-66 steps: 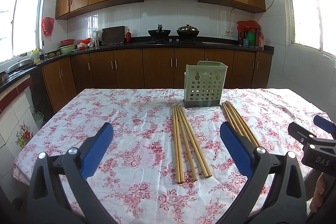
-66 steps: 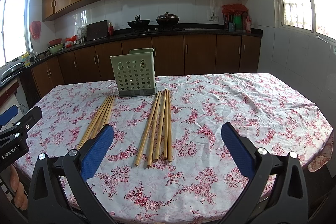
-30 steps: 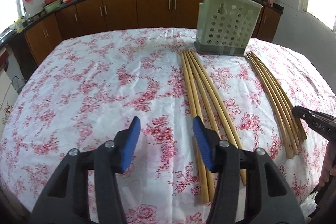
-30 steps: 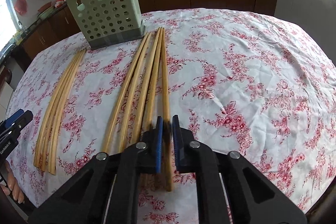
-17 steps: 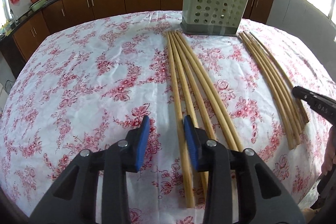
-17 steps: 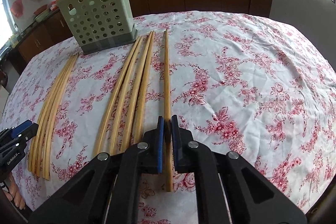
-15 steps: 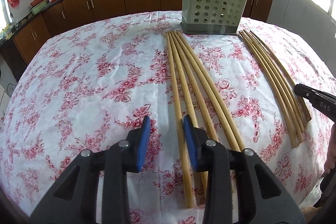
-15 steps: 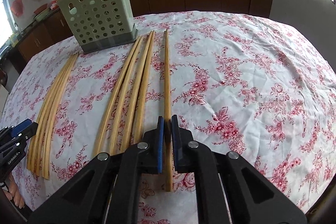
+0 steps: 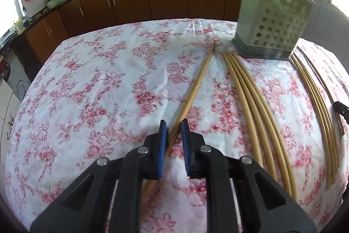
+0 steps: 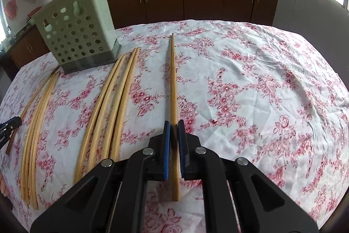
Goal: Organize utensils
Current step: 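Close the left tool on one bamboo chopstick while the right tool grasps another chopstick, then lift both held chopsticks upright and lower them into the green holder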
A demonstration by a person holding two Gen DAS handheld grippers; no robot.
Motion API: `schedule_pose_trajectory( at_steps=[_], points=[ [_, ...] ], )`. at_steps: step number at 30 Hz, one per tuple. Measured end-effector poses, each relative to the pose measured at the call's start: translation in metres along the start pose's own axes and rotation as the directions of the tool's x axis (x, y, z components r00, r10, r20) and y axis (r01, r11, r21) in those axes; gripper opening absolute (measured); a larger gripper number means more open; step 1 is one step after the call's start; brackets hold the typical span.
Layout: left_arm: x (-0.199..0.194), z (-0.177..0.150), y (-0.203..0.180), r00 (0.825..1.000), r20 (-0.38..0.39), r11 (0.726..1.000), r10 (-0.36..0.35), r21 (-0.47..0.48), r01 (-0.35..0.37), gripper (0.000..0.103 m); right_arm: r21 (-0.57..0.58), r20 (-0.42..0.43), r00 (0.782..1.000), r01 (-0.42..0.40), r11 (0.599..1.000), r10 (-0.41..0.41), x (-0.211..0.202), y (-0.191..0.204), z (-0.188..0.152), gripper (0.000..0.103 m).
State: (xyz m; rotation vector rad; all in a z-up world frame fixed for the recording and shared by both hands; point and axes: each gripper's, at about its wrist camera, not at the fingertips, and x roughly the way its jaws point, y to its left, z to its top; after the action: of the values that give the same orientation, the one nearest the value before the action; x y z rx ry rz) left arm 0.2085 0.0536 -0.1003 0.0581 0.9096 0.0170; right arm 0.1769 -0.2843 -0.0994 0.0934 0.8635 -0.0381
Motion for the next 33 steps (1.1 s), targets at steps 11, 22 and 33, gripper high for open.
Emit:
schedule_pose_trajectory(
  at_steps=[11,22,33],
  points=[
    [-0.008,-0.011,-0.006,0.994,0.011,0.994,-0.108,0.006,0.108,0.015,0.01,0.01,1.0,0.005,1.0,-0.005,0.002,-0.004,0.003,0.008],
    [-0.01,-0.013,-0.021,0.995,-0.014,0.991,-0.094,0.098,0.095,0.021,-0.012,0.002,1.0,-0.002,1.0,0.002,-0.008,0.0,-0.008,0.009],
    [-0.015,-0.015,-0.023,0.997,-0.002,0.991,-0.079,0.104,0.079,0.009,0.008,0.016,1.0,-0.024,1.0,0.024,-0.017,-0.002,-0.009,0.008]
  ],
)
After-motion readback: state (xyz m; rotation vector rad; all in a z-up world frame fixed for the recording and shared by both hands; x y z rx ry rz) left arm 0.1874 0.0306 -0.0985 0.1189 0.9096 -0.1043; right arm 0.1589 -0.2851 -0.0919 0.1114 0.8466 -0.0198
